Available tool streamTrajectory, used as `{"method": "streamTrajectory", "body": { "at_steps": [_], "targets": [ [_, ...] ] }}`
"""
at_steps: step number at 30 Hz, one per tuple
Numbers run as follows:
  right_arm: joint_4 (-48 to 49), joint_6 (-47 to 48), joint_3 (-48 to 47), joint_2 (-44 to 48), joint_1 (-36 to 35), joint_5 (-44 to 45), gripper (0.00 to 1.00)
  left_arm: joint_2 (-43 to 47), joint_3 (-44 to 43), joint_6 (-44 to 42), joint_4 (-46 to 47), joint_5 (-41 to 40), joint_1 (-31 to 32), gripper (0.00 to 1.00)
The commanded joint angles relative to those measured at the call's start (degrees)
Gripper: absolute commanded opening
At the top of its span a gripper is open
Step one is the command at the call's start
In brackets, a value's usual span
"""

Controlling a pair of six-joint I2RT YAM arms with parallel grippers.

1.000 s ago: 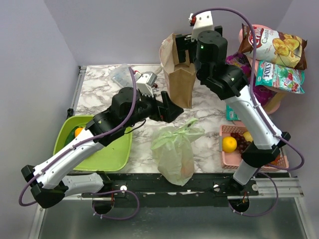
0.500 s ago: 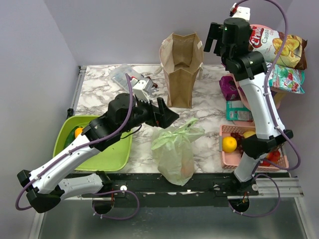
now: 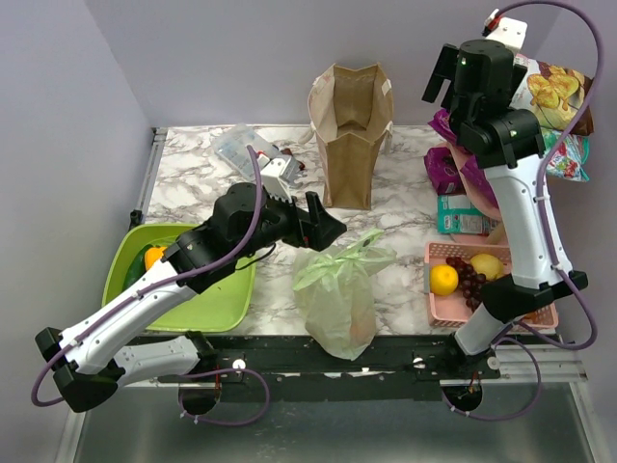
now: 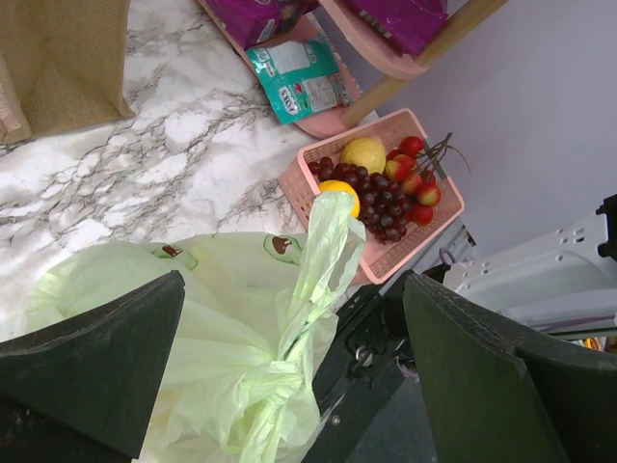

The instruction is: Place the food into the grocery bag and tie it

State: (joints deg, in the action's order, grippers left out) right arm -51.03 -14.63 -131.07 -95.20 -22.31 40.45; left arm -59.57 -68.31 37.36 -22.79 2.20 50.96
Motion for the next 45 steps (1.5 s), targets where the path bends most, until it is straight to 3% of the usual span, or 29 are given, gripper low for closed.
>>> {"method": "streamTrajectory", "body": {
  "at_steps": [1,12,24,27,31,34,39,42,45],
  "targets": [
    [-2.0,-1.4,2.9,0.3,3.7,1.5,1.00,0.6,0.5,-0.1,1.5,1.0,-0.3,0.98],
    [-2.0,-3.9,-1.6,-5.0,9.1,-6.0,1.00,2.5,2.4,-0.1,1.1,0.5,-0.2,0.98],
    [1.0,-2.1,-1.0,-7.6,10.0,-2.0,0.88,3.5,3.5,-0.4,0.7,0.0,-0.3,0.98],
    [0.9,-2.1,-1.2,-8.1,10.9,-2.1,0.77,3.7,3.8,-0.4,0.7,0.0,-0.3,0.98],
    [0.7,-2.5,-0.8,-8.1,11.3,-3.1,0.48,3.7,3.9,-0.4,0.5,-0.1,-0.2,0.98],
    [1.0,-2.4,0.1,-7.5,11.3,-3.6,0.33,3.8,4.0,-0.4,0.5,-0.1,-0.3,0.99],
    [1.8,-1.8,1.0,-6.0,11.3,-4.9,0.17,3.9,4.0,-0.2,0.8,0.1,-0.3,0.99],
    [2.9,-1.2,1.8,-5.0,11.3,-7.6,0.01,3.9,4.0,-0.3,0.7,0.2,-0.3,0.99],
    [4.5,-0.4,3.3,-3.3,11.3,-13.1,0.01,4.2,3.8,-0.8,-0.2,-0.3,-0.3,0.99]
  ]
}}
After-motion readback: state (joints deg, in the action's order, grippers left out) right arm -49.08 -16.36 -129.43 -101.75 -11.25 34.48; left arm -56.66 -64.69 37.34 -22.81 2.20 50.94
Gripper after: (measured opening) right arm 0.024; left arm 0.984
